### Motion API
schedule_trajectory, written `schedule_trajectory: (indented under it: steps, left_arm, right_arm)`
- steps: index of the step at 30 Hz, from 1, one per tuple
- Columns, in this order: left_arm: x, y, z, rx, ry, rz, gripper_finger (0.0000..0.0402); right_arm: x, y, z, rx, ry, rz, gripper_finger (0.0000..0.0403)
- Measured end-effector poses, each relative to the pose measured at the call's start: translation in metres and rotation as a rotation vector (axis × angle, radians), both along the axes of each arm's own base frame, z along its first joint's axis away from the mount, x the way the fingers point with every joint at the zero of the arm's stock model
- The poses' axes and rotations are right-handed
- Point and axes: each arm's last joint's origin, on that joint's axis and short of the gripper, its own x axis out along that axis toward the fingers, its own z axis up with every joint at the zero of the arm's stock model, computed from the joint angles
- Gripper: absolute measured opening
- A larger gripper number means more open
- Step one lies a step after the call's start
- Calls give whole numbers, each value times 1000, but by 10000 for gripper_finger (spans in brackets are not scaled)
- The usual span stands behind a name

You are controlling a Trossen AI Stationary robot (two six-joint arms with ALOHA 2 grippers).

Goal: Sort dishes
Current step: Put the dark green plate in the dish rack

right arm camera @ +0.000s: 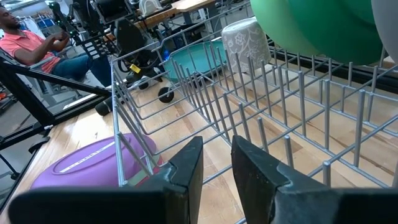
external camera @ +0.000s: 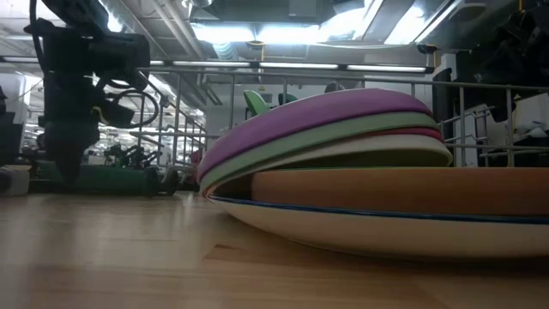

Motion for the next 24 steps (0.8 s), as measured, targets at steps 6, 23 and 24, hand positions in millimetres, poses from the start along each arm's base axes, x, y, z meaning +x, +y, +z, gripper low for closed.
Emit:
schedule_trajectory:
  steps: [6, 23, 24]
  left_arm:
    - [1, 0, 0, 5, -28, 56, 46]
    - [10, 2, 38, 57, -54, 223, 1]
    - [11, 2, 43, 72, -62, 235, 1]
  right_arm:
    - [0, 0, 0, 0, 0, 0, 88]
    - [0, 0, 0, 0, 0, 0, 88]
    - [0, 0, 0, 0, 0, 0, 88]
